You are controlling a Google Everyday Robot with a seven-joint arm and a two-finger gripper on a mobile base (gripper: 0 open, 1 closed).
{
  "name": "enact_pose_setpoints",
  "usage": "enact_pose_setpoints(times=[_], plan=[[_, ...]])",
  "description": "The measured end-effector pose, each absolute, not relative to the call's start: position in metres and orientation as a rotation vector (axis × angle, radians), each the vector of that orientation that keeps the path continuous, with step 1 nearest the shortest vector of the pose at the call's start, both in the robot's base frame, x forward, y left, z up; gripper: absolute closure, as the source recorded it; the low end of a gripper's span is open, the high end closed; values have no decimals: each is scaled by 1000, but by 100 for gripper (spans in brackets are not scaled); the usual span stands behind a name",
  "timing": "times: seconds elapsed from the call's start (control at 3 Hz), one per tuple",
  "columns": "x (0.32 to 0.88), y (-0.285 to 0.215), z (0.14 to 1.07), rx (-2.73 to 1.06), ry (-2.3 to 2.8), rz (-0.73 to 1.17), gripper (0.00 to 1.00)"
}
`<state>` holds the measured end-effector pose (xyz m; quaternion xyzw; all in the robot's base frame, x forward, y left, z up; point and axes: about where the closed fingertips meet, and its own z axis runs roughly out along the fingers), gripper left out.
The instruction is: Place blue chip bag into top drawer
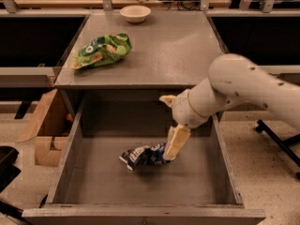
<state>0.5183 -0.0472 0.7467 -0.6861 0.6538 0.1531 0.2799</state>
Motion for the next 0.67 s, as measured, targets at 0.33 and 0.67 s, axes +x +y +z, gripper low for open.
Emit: enact_pose_setpoints(times=[0.33,0.67], plan=[[524,-105,828,-1925,1843,140,0],[528,-165,903,-1934,1959,-111,0]])
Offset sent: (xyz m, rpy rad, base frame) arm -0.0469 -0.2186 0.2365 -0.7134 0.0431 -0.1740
